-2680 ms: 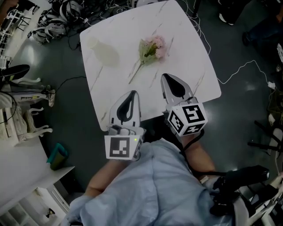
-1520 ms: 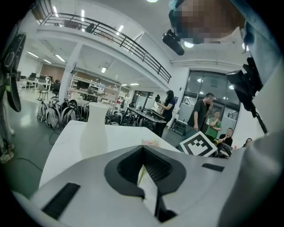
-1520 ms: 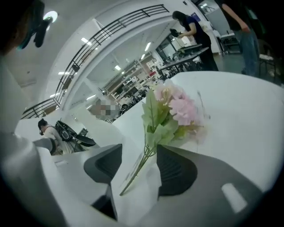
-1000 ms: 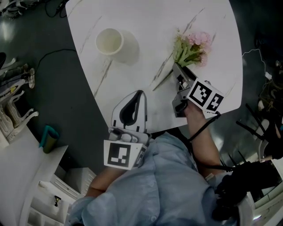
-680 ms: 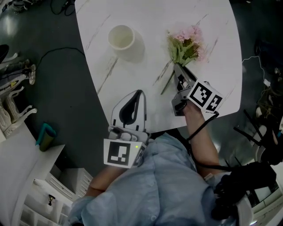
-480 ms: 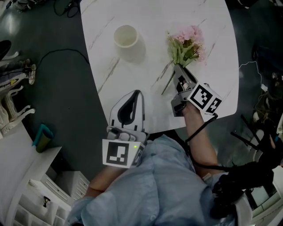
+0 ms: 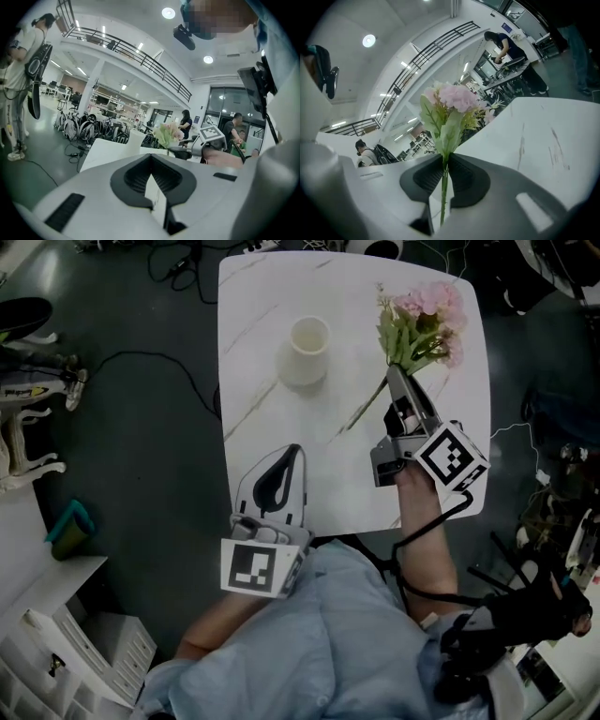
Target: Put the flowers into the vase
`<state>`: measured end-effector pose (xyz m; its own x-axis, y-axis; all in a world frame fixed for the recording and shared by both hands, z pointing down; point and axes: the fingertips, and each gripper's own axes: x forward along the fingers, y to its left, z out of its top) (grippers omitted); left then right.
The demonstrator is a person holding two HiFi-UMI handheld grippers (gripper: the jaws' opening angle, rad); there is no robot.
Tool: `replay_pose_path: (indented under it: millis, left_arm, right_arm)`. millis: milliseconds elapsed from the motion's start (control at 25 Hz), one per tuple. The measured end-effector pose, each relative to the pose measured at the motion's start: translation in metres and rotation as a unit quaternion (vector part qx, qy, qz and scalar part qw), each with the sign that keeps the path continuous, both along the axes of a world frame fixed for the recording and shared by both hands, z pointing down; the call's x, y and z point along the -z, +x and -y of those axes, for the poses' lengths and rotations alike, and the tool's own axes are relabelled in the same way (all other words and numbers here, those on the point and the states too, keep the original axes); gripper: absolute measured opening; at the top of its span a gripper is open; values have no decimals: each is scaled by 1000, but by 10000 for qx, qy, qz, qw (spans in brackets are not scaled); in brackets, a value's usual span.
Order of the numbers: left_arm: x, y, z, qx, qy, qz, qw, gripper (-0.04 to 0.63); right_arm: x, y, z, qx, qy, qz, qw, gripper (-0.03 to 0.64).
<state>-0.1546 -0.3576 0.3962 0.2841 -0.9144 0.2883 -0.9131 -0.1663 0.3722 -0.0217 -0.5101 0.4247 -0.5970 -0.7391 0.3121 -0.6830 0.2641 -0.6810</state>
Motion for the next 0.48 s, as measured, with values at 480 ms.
replay_pose_path:
  millis: [480]
  left_arm:
    - [14, -48, -3, 750, 197, -17, 9970, 5]
  right_arm:
    - [145, -73, 58, 772, 1668, 301, 9825, 34]
